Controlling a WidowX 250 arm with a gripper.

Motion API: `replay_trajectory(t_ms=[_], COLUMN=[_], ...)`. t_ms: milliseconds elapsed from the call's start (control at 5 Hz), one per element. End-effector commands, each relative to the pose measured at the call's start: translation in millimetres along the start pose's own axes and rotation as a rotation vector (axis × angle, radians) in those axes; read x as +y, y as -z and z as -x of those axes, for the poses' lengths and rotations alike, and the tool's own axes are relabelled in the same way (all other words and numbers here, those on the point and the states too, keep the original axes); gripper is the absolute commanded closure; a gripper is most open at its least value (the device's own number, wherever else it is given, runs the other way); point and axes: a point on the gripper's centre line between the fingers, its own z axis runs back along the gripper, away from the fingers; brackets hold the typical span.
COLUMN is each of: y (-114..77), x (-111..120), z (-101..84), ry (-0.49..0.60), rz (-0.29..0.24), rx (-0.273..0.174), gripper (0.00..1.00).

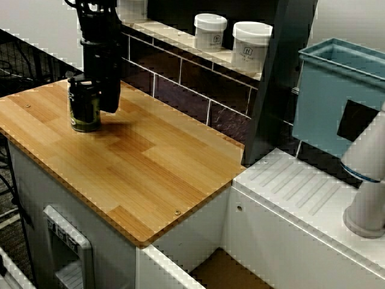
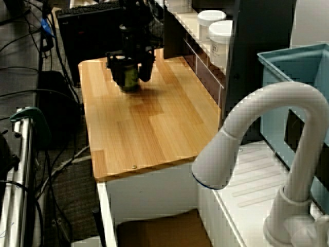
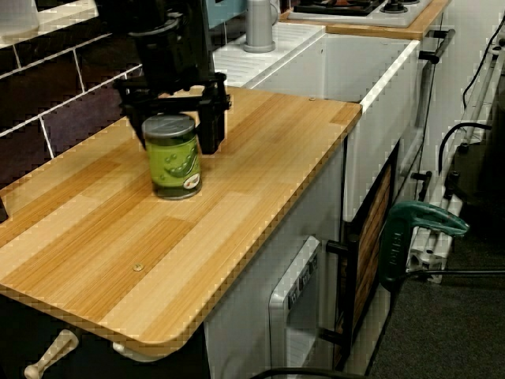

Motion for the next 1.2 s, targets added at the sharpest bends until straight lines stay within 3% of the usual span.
replay_trajectory(t_ms=[0, 200, 600, 1000], y=[-17.2, -18.3, -17.3, -39.3], x=[13, 12, 3, 3], z=[46.0, 55.5, 41.1, 34.9], ry=[-0.013, -0.033, -0.042, -0.097], rz=[-0.006, -0.005, 0.025, 0.014], rx=[-0.006, -0.025, -0.062, -0.118], gripper=[0.0, 0.0, 0.0, 0.0])
